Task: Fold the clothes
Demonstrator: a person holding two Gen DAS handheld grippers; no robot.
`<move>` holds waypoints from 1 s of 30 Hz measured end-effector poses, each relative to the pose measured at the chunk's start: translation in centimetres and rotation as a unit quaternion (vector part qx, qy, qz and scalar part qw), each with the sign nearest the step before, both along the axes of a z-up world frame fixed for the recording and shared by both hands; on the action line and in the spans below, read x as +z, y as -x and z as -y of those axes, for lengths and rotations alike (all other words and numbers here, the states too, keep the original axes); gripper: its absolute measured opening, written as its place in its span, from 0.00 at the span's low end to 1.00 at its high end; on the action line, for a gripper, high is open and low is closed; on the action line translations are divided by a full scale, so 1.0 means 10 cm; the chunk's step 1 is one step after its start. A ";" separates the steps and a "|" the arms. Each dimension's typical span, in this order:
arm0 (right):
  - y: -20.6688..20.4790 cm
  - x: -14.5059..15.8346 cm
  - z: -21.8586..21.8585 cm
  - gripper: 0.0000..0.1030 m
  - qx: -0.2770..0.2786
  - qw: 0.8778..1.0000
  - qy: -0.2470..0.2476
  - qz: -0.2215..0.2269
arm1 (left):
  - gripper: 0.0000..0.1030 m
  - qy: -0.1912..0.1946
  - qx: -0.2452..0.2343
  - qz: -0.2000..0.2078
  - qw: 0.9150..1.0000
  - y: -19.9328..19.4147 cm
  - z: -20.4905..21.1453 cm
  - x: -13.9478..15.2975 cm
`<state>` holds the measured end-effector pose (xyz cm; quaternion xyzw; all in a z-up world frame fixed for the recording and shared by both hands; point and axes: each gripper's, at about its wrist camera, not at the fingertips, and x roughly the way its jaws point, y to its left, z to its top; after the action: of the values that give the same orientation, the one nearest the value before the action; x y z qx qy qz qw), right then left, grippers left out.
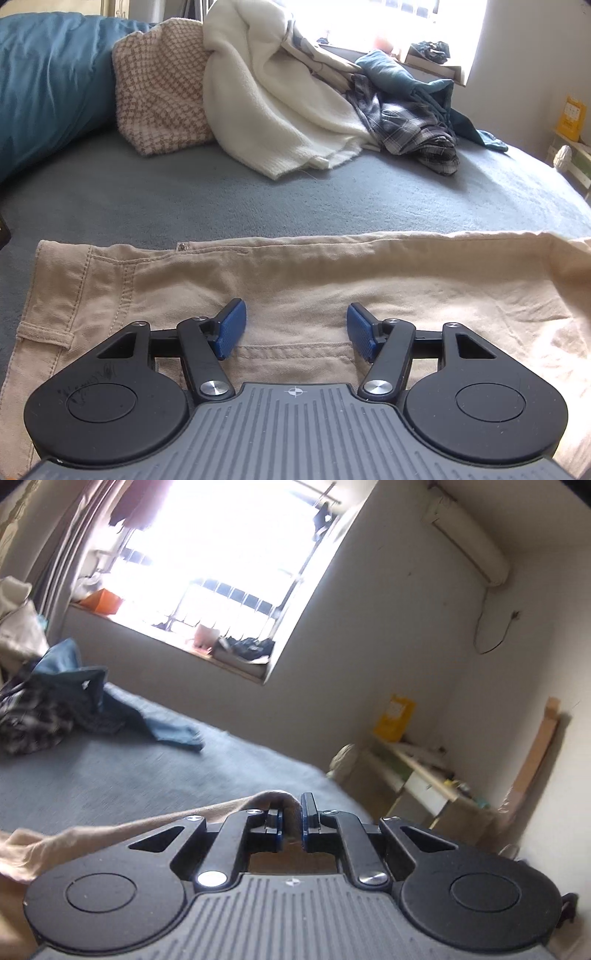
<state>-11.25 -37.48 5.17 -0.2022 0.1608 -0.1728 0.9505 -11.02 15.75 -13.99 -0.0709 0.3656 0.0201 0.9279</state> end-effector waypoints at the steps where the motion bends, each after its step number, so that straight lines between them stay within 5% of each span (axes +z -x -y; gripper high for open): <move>1: 0.00 0.09 0.06 0.08 -0.003 1.000 0.004 0.000 | 0.59 0.000 0.001 0.000 1.000 -0.01 0.00 0.00; 8: -0.25 0.15 0.35 0.07 -0.012 0.998 0.023 -0.057 | 0.60 -0.004 0.005 0.003 1.000 -0.04 0.01 -0.02; 27: -1.87 -1.21 0.64 0.08 -0.040 0.961 -0.026 -0.272 | 0.62 -0.043 -0.009 -0.010 0.999 -0.13 0.08 -0.05; 30: -2.04 -1.37 0.69 0.23 -0.063 0.952 -0.041 -0.298 | 0.62 -0.045 -0.009 -0.013 0.999 -0.14 0.09 -0.05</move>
<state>9.18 -44.33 -8.53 -0.1944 0.4560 -0.1570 0.8542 -9.62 14.84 -14.51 -0.0255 0.3765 0.0286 0.9256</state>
